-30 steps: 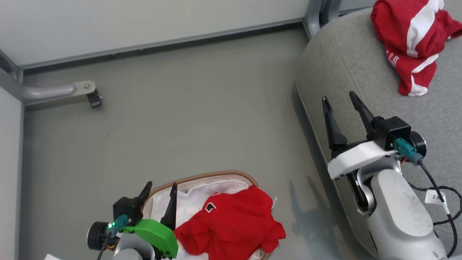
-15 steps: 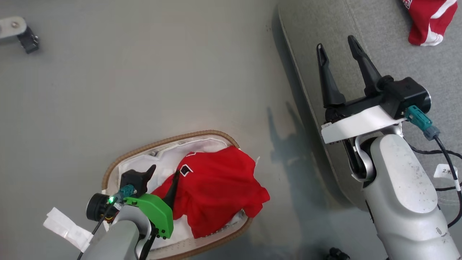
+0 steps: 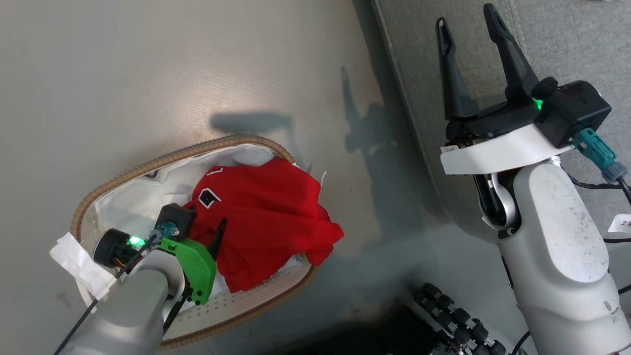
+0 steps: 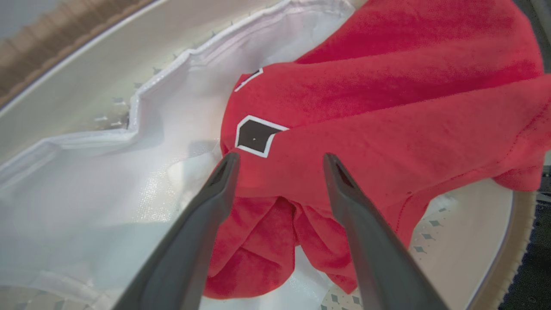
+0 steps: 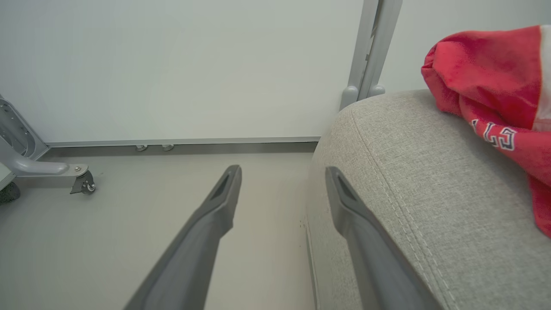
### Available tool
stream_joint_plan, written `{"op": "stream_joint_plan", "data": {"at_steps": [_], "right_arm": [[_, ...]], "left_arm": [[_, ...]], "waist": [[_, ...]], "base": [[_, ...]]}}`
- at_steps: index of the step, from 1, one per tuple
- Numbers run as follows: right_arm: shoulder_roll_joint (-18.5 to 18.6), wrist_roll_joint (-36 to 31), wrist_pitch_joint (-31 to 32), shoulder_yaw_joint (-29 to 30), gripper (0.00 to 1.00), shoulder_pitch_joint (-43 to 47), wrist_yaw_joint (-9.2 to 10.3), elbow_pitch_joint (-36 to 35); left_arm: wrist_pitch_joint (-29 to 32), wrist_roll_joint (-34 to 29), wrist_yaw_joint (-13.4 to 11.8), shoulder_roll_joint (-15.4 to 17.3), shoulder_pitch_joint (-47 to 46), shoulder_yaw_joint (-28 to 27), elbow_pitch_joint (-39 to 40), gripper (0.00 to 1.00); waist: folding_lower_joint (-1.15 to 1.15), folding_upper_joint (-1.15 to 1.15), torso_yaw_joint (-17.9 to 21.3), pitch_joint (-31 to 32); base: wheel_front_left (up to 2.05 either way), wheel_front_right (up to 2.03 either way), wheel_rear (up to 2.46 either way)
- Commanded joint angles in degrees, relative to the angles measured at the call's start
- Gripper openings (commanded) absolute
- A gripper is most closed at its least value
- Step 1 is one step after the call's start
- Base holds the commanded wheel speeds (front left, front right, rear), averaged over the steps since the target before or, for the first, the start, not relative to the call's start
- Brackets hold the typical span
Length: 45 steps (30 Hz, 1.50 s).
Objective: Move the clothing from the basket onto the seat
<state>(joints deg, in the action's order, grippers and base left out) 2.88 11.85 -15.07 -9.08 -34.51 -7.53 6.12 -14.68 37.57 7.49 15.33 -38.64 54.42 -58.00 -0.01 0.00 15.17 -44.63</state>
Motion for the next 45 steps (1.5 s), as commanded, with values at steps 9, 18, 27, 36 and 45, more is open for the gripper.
{"op": "stream_joint_plan", "data": {"at_steps": [9,18,27,36,45], "right_arm": [[0.1,-1.0,-0.1,0.9,1.00,0.7,0.08,-2.1],[0.1,-1.4,-0.1,1.5,1.00,1.2,0.08,-3.2],[0.1,-2.0,-0.1,2.7,1.00,1.7,0.08,-4.5],[0.1,-0.7,-0.1,1.9,1.00,-0.5,0.08,-3.9],[0.1,1.1,-0.1,0.8,1.00,-0.6,0.08,-0.4]], "left_arm": [[-0.5,3.3,0.0,2.5,-7.2,9.9,-2.0,1.00],[-0.5,4.1,0.0,1.4,-11.4,15.8,-3.9,1.00],[-0.5,3.2,0.0,-0.4,-12.8,18.3,-5.7,1.00],[-0.5,4.2,0.0,1.1,-13.0,17.9,-2.9,0.00],[-0.5,2.8,0.0,2.4,-7.4,11.0,3.2,0.00]], "waist": [[0.01,0.00,2.7,-7.3],[0.01,0.00,1.9,-8.9],[0.01,0.00,1.0,-10.0],[0.01,0.00,1.3,-8.9],[0.01,0.00,0.5,-0.2]], "base": [[0.00,0.00,0.00],[0.00,0.00,0.00],[0.00,0.00,0.00],[0.00,0.00,0.00],[0.00,0.00,0.00]]}}
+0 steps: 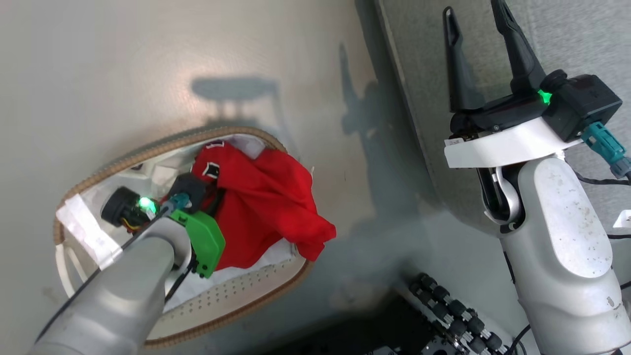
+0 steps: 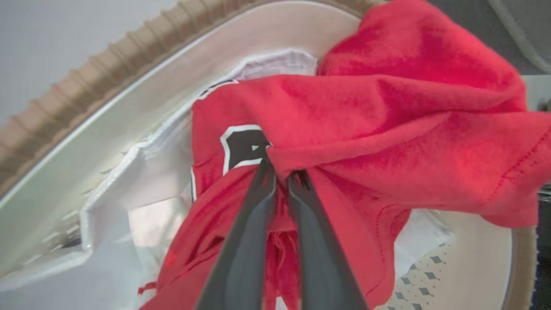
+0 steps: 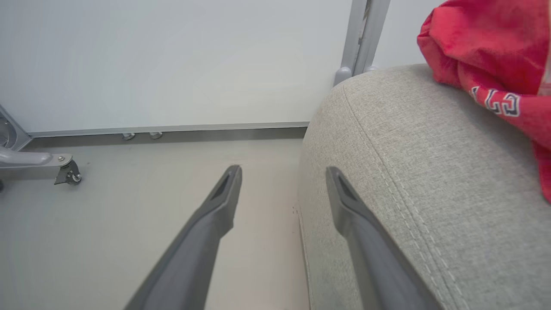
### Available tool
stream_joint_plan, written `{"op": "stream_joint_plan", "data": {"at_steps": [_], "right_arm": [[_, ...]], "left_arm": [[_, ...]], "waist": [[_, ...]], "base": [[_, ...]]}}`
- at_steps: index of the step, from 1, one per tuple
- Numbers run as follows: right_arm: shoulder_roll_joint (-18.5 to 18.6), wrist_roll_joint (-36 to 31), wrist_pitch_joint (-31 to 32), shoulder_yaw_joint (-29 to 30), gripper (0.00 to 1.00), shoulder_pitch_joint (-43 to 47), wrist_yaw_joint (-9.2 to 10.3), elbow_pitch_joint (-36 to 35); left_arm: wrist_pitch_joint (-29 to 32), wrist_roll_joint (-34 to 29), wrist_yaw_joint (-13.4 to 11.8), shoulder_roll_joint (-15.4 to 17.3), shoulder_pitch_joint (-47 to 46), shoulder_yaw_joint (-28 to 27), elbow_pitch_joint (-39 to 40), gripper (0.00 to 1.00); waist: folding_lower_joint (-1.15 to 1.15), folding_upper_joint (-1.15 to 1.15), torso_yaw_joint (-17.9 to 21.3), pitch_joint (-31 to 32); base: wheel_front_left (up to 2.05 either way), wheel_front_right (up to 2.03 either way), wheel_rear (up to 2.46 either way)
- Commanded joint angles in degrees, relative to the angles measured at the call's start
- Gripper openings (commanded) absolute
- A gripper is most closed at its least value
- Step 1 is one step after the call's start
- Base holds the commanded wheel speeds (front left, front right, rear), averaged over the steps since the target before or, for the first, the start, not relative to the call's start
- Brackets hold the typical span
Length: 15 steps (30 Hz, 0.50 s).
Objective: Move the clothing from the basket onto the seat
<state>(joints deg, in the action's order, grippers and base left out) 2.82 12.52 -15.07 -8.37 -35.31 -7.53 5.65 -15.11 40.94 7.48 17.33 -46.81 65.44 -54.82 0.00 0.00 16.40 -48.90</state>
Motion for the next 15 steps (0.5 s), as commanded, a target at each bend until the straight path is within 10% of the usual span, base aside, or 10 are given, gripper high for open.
{"op": "stream_joint_plan", "data": {"at_steps": [1,15], "right_arm": [[0.2,0.5,-0.1,0.1,1.00,0.6,0.08,0.7],[0.2,-2.0,-0.1,-1.3,1.00,6.4,0.08,7.7]], "left_arm": [[0.0,-0.8,0.0,0.3,1.8,-1.2,0.8,0.00],[0.0,-5.7,0.0,-1.8,15.7,-17.1,10.5,0.00]], "waist": [[0.00,0.00,-1.0,5.5],[0.00,0.00,-7.0,23.6]], "base": [[0.00,0.00,0.00],[0.00,0.00,0.00]]}}
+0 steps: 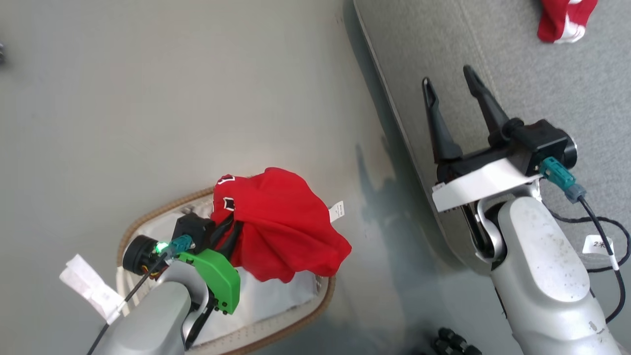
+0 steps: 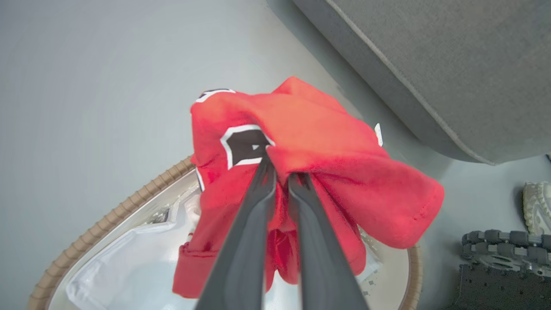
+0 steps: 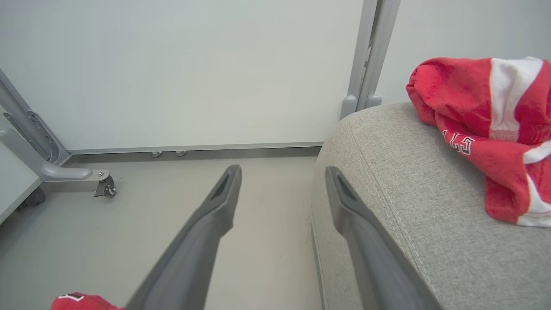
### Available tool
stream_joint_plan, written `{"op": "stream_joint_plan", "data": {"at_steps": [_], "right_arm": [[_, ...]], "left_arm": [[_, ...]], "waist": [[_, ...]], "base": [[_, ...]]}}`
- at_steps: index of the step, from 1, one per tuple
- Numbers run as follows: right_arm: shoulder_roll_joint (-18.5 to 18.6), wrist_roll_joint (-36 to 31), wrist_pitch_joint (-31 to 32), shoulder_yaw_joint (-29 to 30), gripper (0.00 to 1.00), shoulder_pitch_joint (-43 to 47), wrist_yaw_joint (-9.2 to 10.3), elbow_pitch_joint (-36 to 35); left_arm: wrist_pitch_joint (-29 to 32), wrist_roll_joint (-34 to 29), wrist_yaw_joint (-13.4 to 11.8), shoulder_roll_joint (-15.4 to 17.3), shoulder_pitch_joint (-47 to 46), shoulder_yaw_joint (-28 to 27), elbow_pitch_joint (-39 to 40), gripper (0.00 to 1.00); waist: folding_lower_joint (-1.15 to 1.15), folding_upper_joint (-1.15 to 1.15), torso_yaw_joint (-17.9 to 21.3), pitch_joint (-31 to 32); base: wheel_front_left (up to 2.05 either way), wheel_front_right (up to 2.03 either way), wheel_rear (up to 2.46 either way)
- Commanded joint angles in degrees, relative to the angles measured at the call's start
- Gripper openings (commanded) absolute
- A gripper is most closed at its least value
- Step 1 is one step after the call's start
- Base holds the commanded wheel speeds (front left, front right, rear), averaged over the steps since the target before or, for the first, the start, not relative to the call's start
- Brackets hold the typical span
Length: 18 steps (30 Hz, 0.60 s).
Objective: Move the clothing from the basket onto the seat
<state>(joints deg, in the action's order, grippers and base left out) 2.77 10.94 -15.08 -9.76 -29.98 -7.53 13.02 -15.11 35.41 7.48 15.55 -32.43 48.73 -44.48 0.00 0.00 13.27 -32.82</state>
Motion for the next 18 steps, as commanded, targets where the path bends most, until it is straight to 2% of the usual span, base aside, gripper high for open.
{"op": "stream_joint_plan", "data": {"at_steps": [1,10,18], "right_arm": [[0.3,-0.4,-0.1,0.0,1.00,1.5,0.08,0.8],[0.3,-0.3,-0.1,-0.8,1.00,6.8,0.08,4.8],[0.3,-0.6,-0.1,-1.6,1.00,10.8,0.08,7.2]], "left_arm": [[0.0,-0.8,0.0,-0.1,2.3,-1.6,1.2,0.00],[-0.1,-4.9,0.0,-1.7,9.0,-10.7,10.5,0.00],[-0.1,-7.3,0.0,-3.0,11.8,-16.5,18.4,0.00]], "waist": [[0.00,0.00,-4.4,8.7],[0.00,0.00,-7.8,18.2],[0.00,0.00,-9.3,24.8]], "base": [[0.00,0.00,0.00],[0.00,0.00,0.00],[0.00,0.00,0.00]]}}
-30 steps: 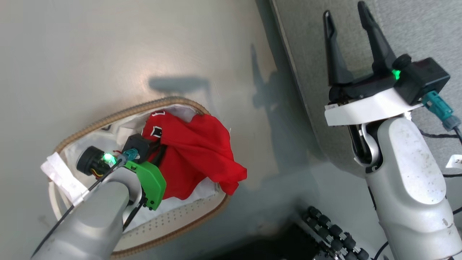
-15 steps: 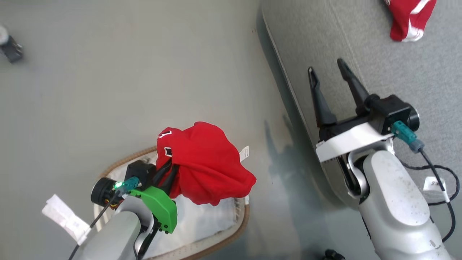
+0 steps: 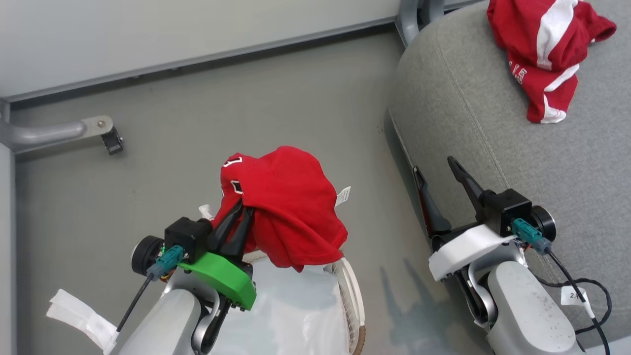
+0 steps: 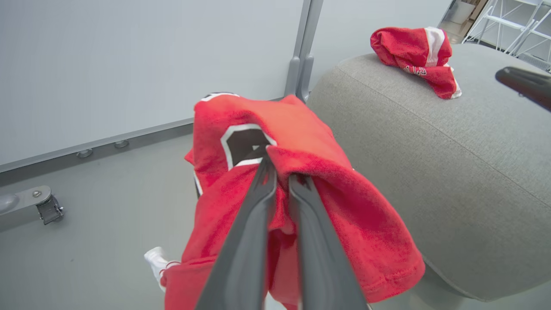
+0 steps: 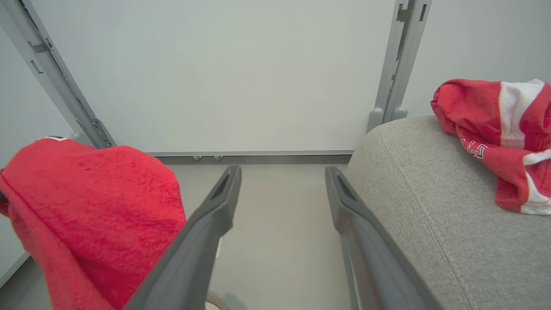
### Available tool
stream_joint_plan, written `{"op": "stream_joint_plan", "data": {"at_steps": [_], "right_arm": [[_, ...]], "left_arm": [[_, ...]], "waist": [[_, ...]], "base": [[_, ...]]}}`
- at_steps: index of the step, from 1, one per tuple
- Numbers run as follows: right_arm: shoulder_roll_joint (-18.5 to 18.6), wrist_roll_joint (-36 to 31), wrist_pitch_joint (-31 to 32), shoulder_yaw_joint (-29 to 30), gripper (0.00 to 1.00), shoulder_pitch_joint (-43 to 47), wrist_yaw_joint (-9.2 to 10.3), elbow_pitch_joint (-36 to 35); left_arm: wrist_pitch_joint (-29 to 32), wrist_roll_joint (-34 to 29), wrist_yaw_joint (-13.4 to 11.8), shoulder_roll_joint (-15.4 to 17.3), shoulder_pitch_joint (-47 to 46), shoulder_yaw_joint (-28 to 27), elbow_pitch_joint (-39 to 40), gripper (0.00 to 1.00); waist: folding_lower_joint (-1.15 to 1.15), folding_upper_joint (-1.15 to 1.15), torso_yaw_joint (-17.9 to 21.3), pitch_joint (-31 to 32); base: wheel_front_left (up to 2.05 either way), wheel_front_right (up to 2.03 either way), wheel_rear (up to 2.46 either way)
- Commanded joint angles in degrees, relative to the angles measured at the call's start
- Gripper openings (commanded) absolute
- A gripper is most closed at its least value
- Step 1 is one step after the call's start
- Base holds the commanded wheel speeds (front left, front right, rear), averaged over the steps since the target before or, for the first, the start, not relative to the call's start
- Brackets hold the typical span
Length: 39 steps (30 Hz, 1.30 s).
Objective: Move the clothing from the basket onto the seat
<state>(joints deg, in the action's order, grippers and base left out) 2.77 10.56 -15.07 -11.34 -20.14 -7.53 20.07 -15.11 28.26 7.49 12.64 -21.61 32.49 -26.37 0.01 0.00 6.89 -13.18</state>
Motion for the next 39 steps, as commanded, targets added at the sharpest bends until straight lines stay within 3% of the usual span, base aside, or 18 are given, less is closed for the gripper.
{"op": "stream_joint_plan", "data": {"at_steps": [1,13,23,31,37,38,39], "right_arm": [[0.3,0.0,-0.1,-0.1,1.00,1.4,0.08,0.4],[0.2,2.1,-0.1,-2.8,1.00,4.2,0.08,-0.1],[0.3,2.7,-0.1,-17.4,1.00,-2.9,0.08,-7.1],[0.3,1.6,-0.1,-27.1,1.00,-8.9,0.08,0.1],[0.3,1.3,-0.1,-28.2,1.00,-11.4,0.08,8.4],[0.3,1.8,-0.1,-28.3,0.95,-11.8,0.08,9.4],[0.3,2.1,-0.1,-28.4,0.36,-12.1,0.08,10.2]], "left_arm": [[-0.1,-0.5,0.0,-0.3,1.2,-1.1,1.3,0.00],[-0.1,-4.6,0.0,-2.9,2.0,-6.6,10.9,0.00],[-0.1,-5.0,0.0,-4.2,2.4,-5.6,10.2,0.00],[-0.1,-3.8,0.0,-5.9,1.3,-2.3,9.7,0.00],[-0.1,-1.8,0.0,-6.9,0.8,1.4,9.9,0.00],[-0.1,-1.7,0.0,-7.0,0.7,2.0,10.0,0.00],[-0.1,-1.5,0.0,-7.0,0.6,2.3,10.2,0.00]], "waist": [[-0.01,0.00,-3.0,5.8],[-0.01,0.00,-3.1,10.1],[-0.01,0.00,-4.4,10.0],[-0.01,0.00,-8.1,10.0],[-0.01,0.00,-11.1,10.3],[-0.01,0.00,-11.5,10.3],[-0.01,0.00,-11.8,10.3]], "base": [[0.00,0.00,0.00],[0.00,0.00,0.00],[0.00,0.00,0.00],[0.00,0.00,0.00],[0.00,0.00,0.00],[0.00,0.00,0.00],[0.00,0.00,0.00]]}}
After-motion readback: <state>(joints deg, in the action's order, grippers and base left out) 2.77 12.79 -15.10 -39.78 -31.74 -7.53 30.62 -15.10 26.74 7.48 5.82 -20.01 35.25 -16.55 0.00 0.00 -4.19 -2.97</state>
